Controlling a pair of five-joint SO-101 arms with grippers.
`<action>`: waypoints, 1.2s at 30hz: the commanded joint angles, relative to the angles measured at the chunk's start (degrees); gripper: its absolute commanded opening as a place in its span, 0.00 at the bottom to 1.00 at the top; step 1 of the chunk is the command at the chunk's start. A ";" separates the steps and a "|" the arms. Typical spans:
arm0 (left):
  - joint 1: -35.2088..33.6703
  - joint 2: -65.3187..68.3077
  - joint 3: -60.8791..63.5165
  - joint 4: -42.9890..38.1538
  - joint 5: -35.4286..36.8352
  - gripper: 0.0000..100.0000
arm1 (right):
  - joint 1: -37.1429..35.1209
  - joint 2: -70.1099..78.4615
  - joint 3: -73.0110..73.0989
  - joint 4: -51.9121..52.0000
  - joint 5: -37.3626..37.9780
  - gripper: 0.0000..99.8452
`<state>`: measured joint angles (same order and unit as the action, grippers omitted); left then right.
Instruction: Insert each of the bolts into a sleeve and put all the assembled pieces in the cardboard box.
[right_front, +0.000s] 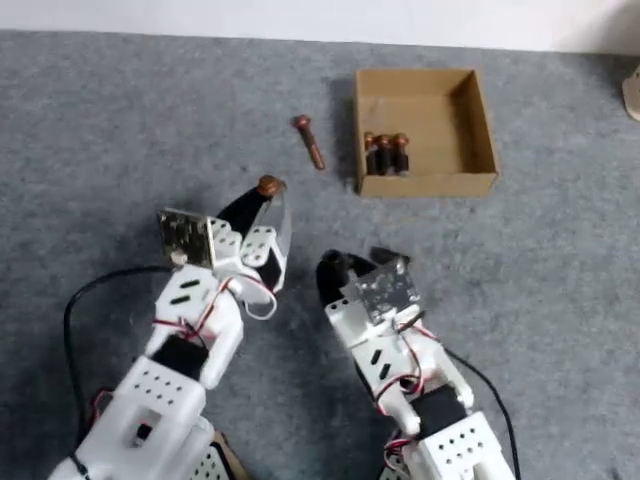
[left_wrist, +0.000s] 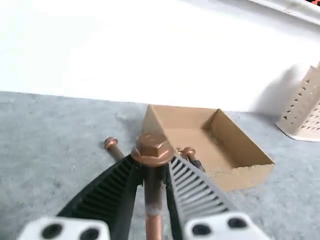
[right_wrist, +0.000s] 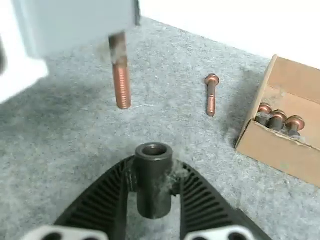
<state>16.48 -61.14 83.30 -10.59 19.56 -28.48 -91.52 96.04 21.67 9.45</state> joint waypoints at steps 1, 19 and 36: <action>3.12 -4.70 0.31 -1.67 -0.35 0.01 | -0.84 -2.68 6.37 1.45 1.49 0.01; 7.25 -9.80 -1.10 7.47 10.90 0.01 | -0.84 -2.77 6.37 1.54 1.49 0.01; 12.00 -9.89 -4.26 7.56 10.99 0.01 | -0.92 -2.77 6.37 1.54 1.49 0.01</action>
<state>26.86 -69.14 84.09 -2.68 30.02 -28.57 -93.10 96.04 23.08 10.15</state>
